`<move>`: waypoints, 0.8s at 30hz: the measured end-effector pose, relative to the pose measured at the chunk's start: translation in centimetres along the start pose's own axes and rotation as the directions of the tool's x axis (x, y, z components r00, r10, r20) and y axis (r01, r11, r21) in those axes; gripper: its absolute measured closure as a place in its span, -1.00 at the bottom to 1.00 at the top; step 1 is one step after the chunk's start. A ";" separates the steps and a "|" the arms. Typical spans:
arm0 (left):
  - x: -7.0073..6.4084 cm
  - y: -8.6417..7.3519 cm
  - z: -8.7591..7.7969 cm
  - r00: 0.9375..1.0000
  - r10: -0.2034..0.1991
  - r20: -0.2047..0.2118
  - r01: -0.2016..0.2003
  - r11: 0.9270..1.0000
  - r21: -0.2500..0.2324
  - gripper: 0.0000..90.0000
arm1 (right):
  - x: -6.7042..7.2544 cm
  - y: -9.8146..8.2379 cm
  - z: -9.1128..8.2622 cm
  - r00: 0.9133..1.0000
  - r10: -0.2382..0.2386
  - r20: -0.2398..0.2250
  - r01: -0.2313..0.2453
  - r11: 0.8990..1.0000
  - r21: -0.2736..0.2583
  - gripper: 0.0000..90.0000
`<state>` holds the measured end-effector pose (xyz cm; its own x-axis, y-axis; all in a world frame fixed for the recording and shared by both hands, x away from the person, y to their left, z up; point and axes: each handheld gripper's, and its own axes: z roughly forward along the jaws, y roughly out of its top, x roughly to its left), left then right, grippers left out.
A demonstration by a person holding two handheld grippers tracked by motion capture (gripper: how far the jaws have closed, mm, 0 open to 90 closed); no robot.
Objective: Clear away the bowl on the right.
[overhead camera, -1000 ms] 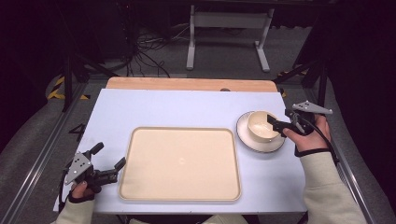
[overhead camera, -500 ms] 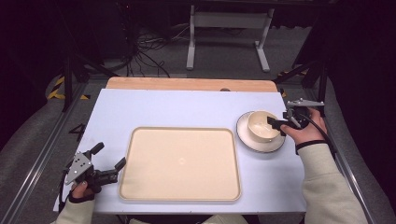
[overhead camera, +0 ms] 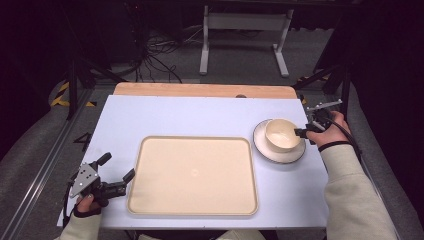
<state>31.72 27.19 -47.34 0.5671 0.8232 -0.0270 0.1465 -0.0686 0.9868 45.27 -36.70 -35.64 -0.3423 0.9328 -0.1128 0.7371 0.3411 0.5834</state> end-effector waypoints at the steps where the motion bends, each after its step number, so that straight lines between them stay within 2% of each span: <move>1: 0.0 0.0 0.0 1.000 0.000 0.000 0.000 1.000 0.000 -1.00 | -0.2 0.0 0.1 1.000 -0.007 -0.002 0.007 1.000 0.010 0.14; 6: 0.0 0.0 0.0 1.000 0.001 0.001 -0.001 1.000 0.000 -1.00 | -0.7 0.2 0.7 1.000 -0.013 -0.014 0.013 0.999 0.050 0.20; 9: 0.0 0.0 0.0 1.000 0.001 0.002 -0.001 1.000 0.000 -1.00 | -1.2 0.3 1.5 0.999 0.004 -0.036 -0.001 0.995 0.097 0.19; 11: 0.0 0.0 0.0 1.000 0.002 0.002 -0.002 1.000 0.000 -1.00 | -1.3 0.4 1.6 0.999 -0.002 -0.042 0.006 0.995 0.097 0.18; 12: 0.0 0.0 0.0 1.000 0.004 0.002 -0.004 1.000 0.000 -1.00 | -1.4 0.5 1.8 0.998 -0.003 -0.057 0.009 0.994 0.112 0.19; 16: 0.0 0.0 0.0 1.000 0.004 0.002 -0.004 1.000 -0.001 -1.00 | -1.5 0.7 2.2 0.998 0.003 -0.067 0.006 0.991 0.134 0.20; 20: 0.0 0.0 0.0 1.000 0.004 0.003 -0.004 1.000 -0.001 -1.00 | -1.7 0.8 2.7 0.995 0.036 -0.097 -0.019 0.985 0.170 0.23; 24: -0.1 0.0 0.0 1.000 0.006 0.003 -0.006 1.000 -0.001 -1.00 | -1.8 0.8 3.3 0.987 0.086 -0.135 -0.057 0.976 0.209 0.33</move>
<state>31.68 27.14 -47.34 0.5703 0.8211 -0.0216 0.1423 -0.0729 0.9871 48.39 -37.66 -37.59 -0.3528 0.9345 0.0474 0.8608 0.3042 0.4081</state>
